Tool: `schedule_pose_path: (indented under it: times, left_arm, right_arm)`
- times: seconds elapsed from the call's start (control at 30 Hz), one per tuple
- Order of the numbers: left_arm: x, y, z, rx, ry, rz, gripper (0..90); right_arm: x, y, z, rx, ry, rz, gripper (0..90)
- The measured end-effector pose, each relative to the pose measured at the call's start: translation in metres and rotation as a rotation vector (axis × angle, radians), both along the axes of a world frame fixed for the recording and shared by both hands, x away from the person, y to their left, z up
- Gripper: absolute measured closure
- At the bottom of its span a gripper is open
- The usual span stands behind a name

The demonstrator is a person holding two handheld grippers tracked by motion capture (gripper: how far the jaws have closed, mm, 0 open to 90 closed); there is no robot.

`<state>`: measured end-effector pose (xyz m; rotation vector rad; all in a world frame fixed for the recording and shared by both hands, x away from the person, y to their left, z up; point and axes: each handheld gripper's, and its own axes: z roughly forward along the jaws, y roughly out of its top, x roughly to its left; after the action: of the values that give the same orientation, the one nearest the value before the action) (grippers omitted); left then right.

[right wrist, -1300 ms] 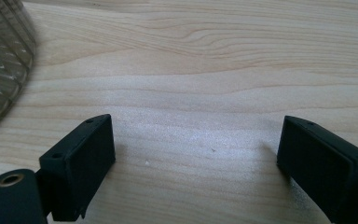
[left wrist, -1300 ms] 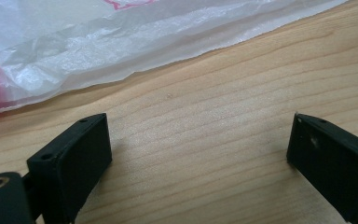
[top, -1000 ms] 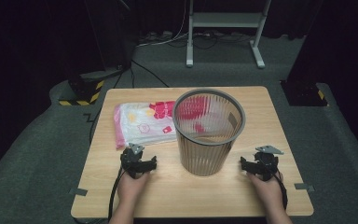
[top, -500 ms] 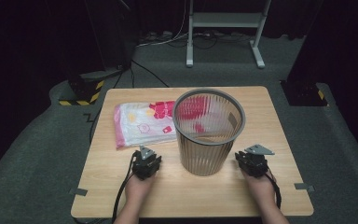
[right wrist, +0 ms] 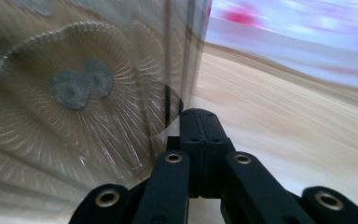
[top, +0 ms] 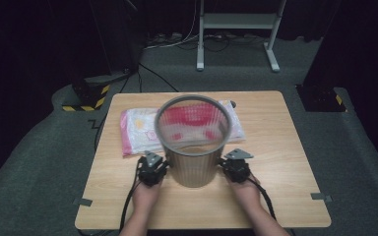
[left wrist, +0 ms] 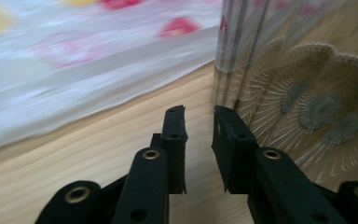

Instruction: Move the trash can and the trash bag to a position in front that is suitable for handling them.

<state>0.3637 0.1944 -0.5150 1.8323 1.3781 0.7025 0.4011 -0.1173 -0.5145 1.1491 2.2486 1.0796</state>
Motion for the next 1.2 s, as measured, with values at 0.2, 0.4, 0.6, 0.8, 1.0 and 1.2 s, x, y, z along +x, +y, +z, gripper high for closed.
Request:
schedule_pose_path:
  times: [0.2,0.4,0.6,0.8,1.0,1.2]
  left_arm:
    - [-0.021,0.058,-0.007,0.048,0.040,0.089,62.5]
    - [-0.026,0.067,-0.012,0.041,0.070,0.086,49.1]
    - [-0.025,0.067,-0.012,0.027,0.081,0.098,40.0]
    - [-0.026,0.069,-0.012,0.022,0.084,0.096,39.8]
    - [-0.026,0.068,-0.012,0.022,0.084,0.098,40.1]
    - [-0.026,0.069,-0.012,0.020,0.084,0.097,40.0]
  right_arm:
    - [0.005,0.040,-0.001,0.022,0.003,0.074,78.8]
    - [0.020,-0.006,-0.001,-0.013,0.013,-0.061,73.5]
    - [0.044,-0.050,0.011,-0.020,-0.010,-0.212,60.3]
    - [0.093,-0.065,0.023,0.053,0.006,-0.310,53.6]
    - [0.123,-0.063,0.009,0.012,0.036,-0.360,52.5]
    - [0.127,-0.064,-0.006,-0.003,0.061,-0.369,56.0]
